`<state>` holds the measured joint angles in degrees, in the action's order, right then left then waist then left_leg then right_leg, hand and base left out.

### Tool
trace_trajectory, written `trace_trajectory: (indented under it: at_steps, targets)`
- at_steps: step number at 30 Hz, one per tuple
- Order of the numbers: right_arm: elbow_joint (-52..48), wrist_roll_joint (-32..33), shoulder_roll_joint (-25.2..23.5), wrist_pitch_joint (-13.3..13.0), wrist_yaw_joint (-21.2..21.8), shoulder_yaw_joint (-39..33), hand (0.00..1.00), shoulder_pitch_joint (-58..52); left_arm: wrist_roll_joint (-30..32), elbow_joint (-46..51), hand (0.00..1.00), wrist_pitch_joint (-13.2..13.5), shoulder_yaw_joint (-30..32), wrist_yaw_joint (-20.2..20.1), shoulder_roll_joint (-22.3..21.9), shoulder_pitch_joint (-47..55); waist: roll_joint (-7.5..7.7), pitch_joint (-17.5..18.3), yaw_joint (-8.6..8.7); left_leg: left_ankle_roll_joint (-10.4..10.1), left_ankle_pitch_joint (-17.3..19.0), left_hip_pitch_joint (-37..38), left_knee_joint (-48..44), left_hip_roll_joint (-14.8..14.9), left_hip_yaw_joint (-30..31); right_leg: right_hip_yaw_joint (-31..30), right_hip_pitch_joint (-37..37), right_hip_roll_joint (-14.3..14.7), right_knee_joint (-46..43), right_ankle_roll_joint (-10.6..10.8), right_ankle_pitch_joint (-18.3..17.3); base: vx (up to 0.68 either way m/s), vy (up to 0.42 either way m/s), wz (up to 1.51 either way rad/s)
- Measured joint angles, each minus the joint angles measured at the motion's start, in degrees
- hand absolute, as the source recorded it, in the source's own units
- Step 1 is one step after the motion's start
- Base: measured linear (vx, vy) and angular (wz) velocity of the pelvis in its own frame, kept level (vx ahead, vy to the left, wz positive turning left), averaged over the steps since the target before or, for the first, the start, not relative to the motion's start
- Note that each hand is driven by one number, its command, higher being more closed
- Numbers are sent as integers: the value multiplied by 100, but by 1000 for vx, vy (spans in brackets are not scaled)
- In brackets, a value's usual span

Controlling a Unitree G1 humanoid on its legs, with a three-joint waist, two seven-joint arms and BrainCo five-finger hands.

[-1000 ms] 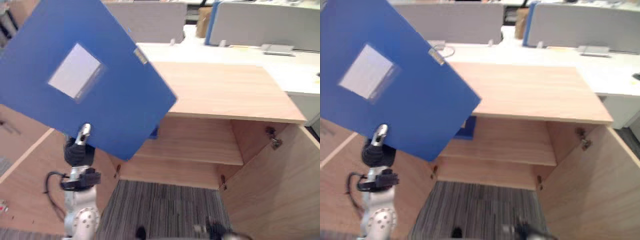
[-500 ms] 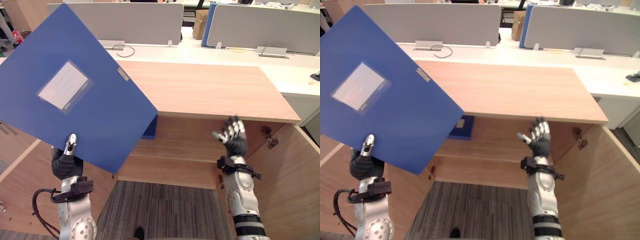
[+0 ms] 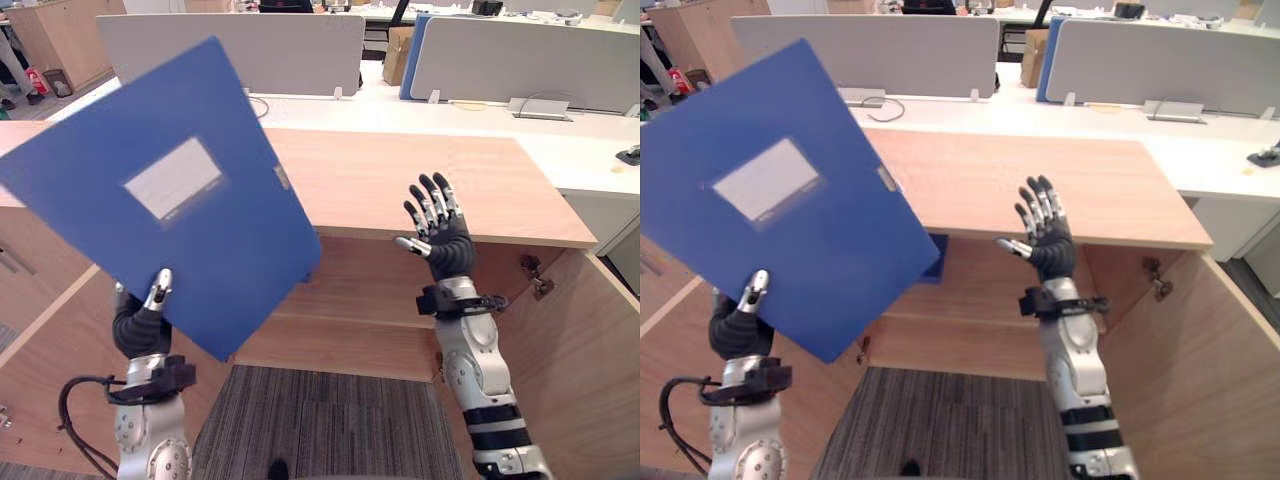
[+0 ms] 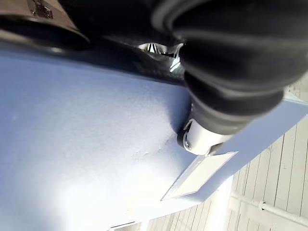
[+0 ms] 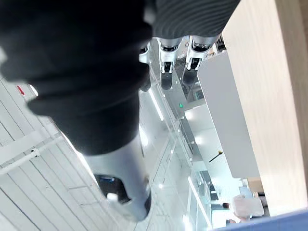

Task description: Walk over to the cabinet, pick up the folder, carry it to the office cabinet, place the folder inside the office cabinet, then close the office cabinet door

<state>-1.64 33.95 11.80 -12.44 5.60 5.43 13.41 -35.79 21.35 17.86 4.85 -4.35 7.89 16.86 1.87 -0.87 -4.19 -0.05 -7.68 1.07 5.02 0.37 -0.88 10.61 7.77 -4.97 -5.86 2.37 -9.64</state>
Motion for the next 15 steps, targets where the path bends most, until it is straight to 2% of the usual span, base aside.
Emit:
trace_trajectory:
  at_steps: [2, 6, 10, 12, 15]
  targets:
    - [251, 312, 99, 10, 94, 361, 0, 359, 251, -2, 100, -13, -267, -43, 163, -2, -4, 11, 1, 0, 0, 7, 0, 8, -5, -3, -1, 2, -12, 0, 0, -18, -6, -1]
    - [637, 1111, 377, 190, 321, 1396, 0, 1204, 893, -40, 100, -15, -795, -128, 631, -60, -8, 33, -26, -3, -6, 20, 0, 21, -18, -12, -22, 1, -64, 0, 0, -43, -5, -1]
    - [659, 1489, 1098, 355, 378, 1897, 0, 1636, 1014, -81, 100, 23, -809, -95, 983, -74, -14, 40, -146, -4, -18, 17, 1, 7, -21, -13, -34, -16, -85, 0, 0, -44, 6, 0]
    - [1017, 1692, 1386, 376, 378, 2344, 0, 2096, 1015, -331, 100, 143, -968, -35, 1196, -70, -23, 87, -167, -10, -30, 14, 2, 11, -23, -14, -44, -13, -95, 0, 0, -51, 0, -1]
    - [1338, 1775, 1674, 440, 378, 2790, 0, 2515, 1042, -578, 100, 120, -1233, 58, 1453, -43, -22, 125, -187, -21, -41, 12, 2, 20, -23, -15, -49, 1, -97, -5, 2, -39, -7, -1]
